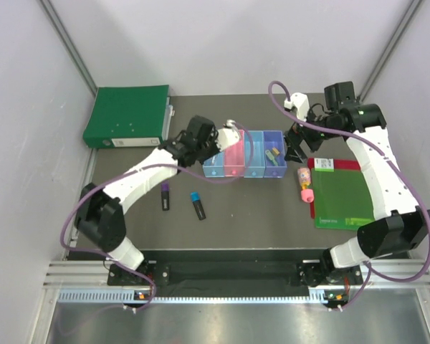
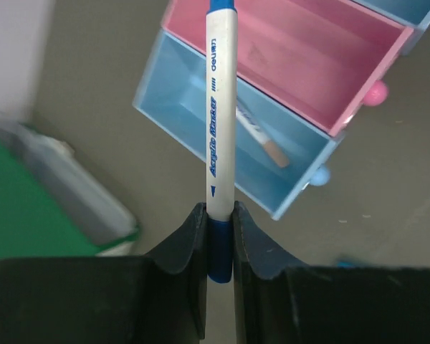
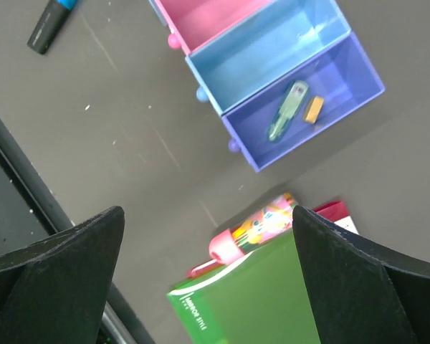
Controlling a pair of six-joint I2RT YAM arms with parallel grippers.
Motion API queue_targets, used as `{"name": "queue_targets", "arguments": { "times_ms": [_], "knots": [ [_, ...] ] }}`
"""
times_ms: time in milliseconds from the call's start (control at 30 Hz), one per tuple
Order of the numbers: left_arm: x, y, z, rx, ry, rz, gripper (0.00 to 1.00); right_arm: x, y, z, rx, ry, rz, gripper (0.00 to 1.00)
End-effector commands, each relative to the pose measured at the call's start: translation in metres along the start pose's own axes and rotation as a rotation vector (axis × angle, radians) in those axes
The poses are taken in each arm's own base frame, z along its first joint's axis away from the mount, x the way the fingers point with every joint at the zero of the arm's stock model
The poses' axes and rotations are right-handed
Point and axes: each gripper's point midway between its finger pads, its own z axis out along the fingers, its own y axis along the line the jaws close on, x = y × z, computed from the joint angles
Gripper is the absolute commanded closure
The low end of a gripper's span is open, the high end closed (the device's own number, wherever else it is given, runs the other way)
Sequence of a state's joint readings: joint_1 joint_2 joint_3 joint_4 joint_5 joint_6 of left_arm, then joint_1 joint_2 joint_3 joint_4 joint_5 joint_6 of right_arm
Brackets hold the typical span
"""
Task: Sort the stationery into containers
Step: Place the pen in the storage box.
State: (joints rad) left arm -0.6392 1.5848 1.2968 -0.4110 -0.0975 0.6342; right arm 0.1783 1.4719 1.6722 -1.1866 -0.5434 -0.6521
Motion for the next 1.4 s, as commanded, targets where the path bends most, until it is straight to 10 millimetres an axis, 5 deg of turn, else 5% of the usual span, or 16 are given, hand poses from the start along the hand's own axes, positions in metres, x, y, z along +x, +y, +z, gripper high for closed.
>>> {"name": "queue_targets", "arguments": {
  "times_ms": [0, 300, 567, 967, 1133, 1367],
  "knots": [
    [0.011, -0.027, 0.01, 0.292, 0.049, -0.441, 1.0, -0.006, 0.0, -0.016, 0.058, -0.044, -0.011, 0.0],
    [0.02, -0.055, 0.042, 0.514, 0.125, -0.664, 1.0, -0.002, 0.0, -0.018, 0.08, -0.038, 0.007, 0.0],
    [0.026, -0.032, 0.057, 0.456, 0.167, -0.79, 1.0, -0.001, 0.0, -0.016, 0.08, -0.037, 0.02, 0.0],
    [0.049, 0.022, 0.058, 0.056, 0.238, -1.011, 1.0, 0.0, 0.002, -0.011, 0.063, -0.043, 0.028, 0.0],
    [0.056, 0.014, 0.067, 0.059, 0.272, -1.036, 1.0, 0.001, 0.002, -0.011, 0.062, -0.042, 0.032, 0.0],
    [0.039, 0.007, 0.071, 0.139, 0.227, -1.011, 0.95, 0.001, 0.001, -0.011, 0.069, -0.039, 0.032, 0.0]
  ]
}}
